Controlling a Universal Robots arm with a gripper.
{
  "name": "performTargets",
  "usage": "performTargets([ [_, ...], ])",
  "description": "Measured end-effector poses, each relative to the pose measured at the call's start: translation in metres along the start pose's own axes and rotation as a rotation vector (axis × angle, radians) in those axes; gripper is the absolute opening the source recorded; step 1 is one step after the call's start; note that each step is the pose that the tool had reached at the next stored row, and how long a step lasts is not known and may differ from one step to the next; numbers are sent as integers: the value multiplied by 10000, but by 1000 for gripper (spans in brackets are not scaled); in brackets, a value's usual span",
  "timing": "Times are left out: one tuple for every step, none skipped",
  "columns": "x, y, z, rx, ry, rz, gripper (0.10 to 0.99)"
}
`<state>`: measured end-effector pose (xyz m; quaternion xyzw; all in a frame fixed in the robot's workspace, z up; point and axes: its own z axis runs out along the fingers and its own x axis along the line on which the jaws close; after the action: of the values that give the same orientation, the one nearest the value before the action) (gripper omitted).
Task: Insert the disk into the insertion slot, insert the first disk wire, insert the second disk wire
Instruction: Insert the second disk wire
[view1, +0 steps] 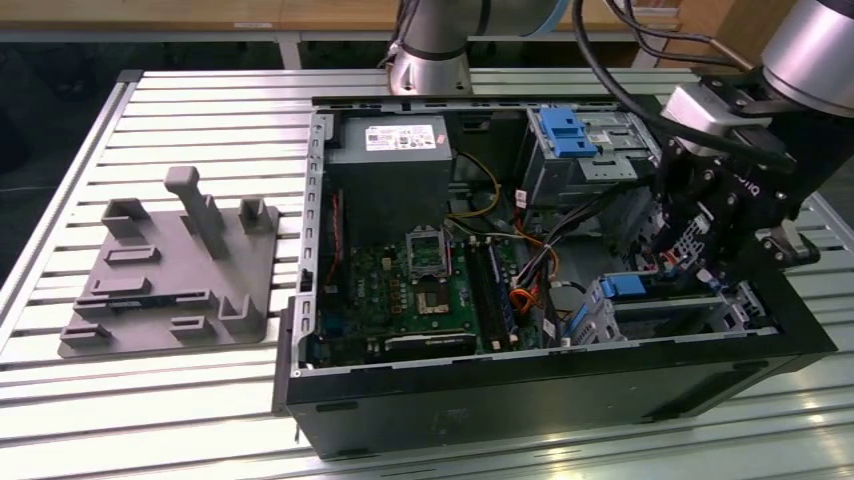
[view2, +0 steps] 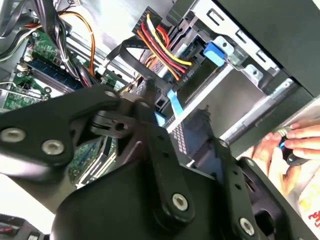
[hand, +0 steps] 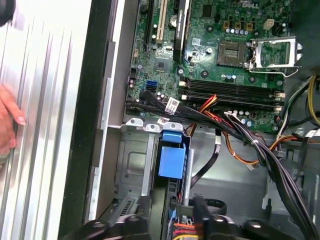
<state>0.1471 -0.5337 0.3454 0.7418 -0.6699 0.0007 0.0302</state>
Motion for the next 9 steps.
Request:
performTargets([
  [1, 1, -28, 0, 1, 0, 506],
  [2, 2, -53, 0, 0, 0, 506],
  [2, 3, -78, 0, -2, 2, 569],
  [2, 4, -99, 0, 0, 6, 569],
  [2, 5, -126, -1, 0, 9, 569],
  [3, 7, -154, -1, -1, 11, 569],
  [4, 8, -183, -1, 0, 12, 569],
  [5, 9, -211, -1, 0, 13, 569],
  [6, 10, -235, 0, -1, 13, 569],
])
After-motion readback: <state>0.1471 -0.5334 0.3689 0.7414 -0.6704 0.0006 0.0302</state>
